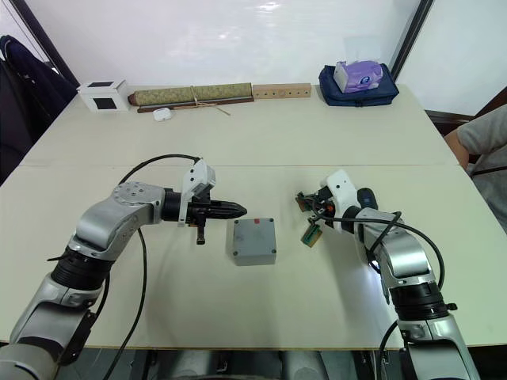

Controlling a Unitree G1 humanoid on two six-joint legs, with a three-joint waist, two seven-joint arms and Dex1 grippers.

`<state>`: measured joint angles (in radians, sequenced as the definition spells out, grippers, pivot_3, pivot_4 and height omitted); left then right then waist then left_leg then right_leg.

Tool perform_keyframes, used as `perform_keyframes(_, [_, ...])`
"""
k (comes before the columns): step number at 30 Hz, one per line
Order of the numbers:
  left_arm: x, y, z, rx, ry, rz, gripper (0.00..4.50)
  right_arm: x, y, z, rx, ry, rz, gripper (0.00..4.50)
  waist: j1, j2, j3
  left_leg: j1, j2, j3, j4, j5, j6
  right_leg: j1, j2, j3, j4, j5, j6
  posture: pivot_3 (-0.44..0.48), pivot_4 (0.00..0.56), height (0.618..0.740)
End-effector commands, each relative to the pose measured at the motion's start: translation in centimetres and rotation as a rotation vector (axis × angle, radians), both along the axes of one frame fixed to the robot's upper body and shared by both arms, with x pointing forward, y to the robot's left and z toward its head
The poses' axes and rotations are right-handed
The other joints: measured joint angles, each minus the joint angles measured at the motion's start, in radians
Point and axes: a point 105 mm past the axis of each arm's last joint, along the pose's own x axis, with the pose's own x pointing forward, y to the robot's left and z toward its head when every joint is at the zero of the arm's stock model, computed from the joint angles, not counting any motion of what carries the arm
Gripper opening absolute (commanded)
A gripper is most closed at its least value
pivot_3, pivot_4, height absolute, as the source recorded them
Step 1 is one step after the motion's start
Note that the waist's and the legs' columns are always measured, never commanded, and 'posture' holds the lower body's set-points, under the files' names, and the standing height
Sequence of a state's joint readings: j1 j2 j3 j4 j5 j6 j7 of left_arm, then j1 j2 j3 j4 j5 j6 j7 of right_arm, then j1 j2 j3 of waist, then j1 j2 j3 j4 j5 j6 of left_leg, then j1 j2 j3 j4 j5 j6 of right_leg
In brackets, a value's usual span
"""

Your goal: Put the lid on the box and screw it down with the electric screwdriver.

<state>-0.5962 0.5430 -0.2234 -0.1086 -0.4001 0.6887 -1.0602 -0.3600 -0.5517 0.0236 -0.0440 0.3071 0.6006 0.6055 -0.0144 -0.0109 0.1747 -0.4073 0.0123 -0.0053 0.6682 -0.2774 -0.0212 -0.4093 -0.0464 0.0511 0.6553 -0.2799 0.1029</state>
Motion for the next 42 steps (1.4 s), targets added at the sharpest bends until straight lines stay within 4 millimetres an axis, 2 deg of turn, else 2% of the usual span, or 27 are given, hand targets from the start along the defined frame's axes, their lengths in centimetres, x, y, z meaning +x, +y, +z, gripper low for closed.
perform_keyframes(1, [0.1,-0.2,0.6,-0.001,-0.037,-0.009,0.0,0.2,0.2,1.8,0.013,-0.074,0.01,0.1,0.0,0.0,0.0,0.0,0.0,0.0,0.0,0.0,0.0,0.0,0.0,0.0,0.0,0.0,0.0,0.0,0.15,0.74])
perform_keyframes(8, [0.2,-0.1,0.3,-0.005,-0.034,-0.009,0.0,-0.1,-0.1,3.4,0.03,-0.123,0.013,0.1,0.0,0.0,0.0,0.0,0.0,0.0,0.0,0.0,0.0,0.0,0.0,0.0,0.0,0.0,0.0,0.0,0.15,0.74])
perform_keyframes(15, [0.3,-0.1,0.6,-0.024,-0.038,0.001,0.0,-0.4,-0.5,7.4,0.084,-0.254,0.019,0.1,0.0,0.0,0.0,0.0,0.0,0.0,0.0,0.0,0.0,0.0,0.0,0.0,0.0,0.0,0.0,0.0,0.15,0.74])
perform_keyframes(18, [0.3,0.0,1.3,-0.053,-0.03,0.002,0.0,-1.2,-0.3,9.1,0.096,-0.305,0.052,0.1,0.0,0.0,0.0,0.0,0.0,0.0,0.0,0.0,0.0,0.0,0.0,0.0,0.0,0.0,0.0,0.0,0.15,0.74])
perform_keyframes(21, [0.0,0.8,2.3,-0.067,-0.022,0.008,0.0,-3.3,1.4,10.2,0.098,-0.315,0.136,0.1,-0.002,0.0,0.0,0.0,0.0,0.0,0.0,0.0,0.0,0.0,0.0,0.0,0.0,0.0,0.0,0.0,0.15,0.74])
perform_keyframes(26, [-1.5,2.2,2.7,-0.013,-0.007,-0.024,0.0,-6.6,4.2,9.2,0.086,-0.254,0.247,0.1,-0.002,0.0,0.0,0.0,0.002,-0.001,0.0,0.0,0.0,0.0,0.001,0.0,0.0,0.0,0.0,0.0,0.15,0.74])
perform_keyframes(30, [-2.6,2.8,2.1,0.041,0.003,-0.056,0.0,-8.1,5.7,7.8,0.099,-0.204,0.287,0.1,-0.001,0.0,0.0,0.0,0.002,-0.001,0.0,0.0,0.0,0.0,-0.001,0.0,0.0,0.0,0.0,0.0,0.15,0.74])
perform_keyframes(36, [-3.0,2.7,1.3,0.064,0.005,-0.053,0.0,-8.6,6.8,6.2,0.095,-0.164,0.306,0.1,0.001,0.0,0.0,0.0,0.0,-0.001,0.0,0.0,0.0,0.0,0.0,0.0,0.0,0.0,0.0,0.0,0.15,0.74])
perform_keyframes(42, [-3.0,2.6,1.5,0.052,0.004,-0.041,0.0,-8.3,6.8,4.9,0.065,-0.145,0.294,0.1,0.0,0.0,0.0,0.0,0.0,-0.001,0.0,0.0,0.0,0.0,0.0,0.0,0.0,0.0,0.0,0.0,0.15,0.74])
